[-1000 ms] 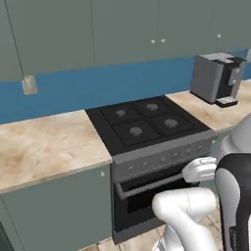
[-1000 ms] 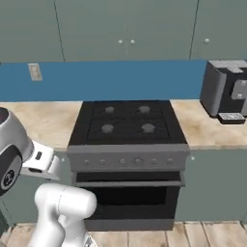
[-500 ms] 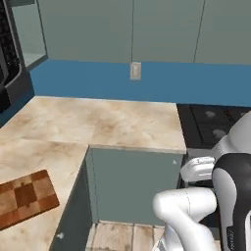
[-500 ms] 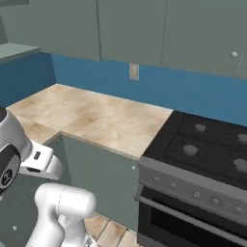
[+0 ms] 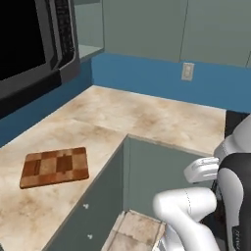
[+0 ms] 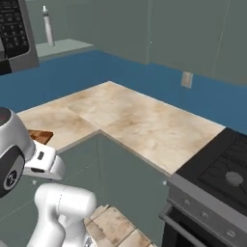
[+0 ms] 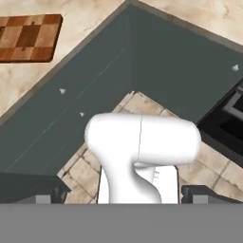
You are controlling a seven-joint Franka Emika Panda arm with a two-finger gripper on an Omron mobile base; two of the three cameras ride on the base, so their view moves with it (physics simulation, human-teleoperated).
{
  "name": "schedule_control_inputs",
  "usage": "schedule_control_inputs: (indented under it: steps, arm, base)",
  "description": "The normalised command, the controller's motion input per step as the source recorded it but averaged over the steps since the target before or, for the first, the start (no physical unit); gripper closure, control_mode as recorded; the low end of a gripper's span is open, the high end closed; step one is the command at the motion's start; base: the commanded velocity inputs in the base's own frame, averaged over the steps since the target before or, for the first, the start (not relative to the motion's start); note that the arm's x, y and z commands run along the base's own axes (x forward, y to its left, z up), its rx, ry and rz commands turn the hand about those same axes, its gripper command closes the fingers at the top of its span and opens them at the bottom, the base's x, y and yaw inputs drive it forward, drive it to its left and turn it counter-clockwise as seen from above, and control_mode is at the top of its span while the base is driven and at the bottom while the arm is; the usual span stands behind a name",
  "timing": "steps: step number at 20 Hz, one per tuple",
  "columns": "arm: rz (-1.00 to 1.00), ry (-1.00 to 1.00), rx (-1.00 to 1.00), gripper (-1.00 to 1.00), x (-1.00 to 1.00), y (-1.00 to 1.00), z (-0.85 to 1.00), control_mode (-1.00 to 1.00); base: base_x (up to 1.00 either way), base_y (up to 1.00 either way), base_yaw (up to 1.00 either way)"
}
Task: Move the cutting board and knife to the sink. Then move spray from the cabinet to the counter.
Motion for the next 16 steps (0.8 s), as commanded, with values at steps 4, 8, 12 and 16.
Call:
schedule_control_inputs:
  steps: [4, 8, 12, 16]
  arm:
    - [0.0, 0.0, 0.0, -1.0, 0.0, 0.0, 0.0, 1.0]
    - [0.0, 0.0, 0.0, -1.0, 0.0, 0.0, 0.0, 1.0]
    - [0.0, 0.0, 0.0, -1.0, 0.0, 0.0, 0.0, 1.0]
    - [0.0, 0.0, 0.0, -1.0, 0.0, 0.0, 0.0, 1.0]
  base:
    - [-0.07, -0.21, 0.38]
    - [-0.01, -0.02, 0.29]
    - [-0.12, 0.0, 0.33]
    - [-0.05, 0.0, 0.41]
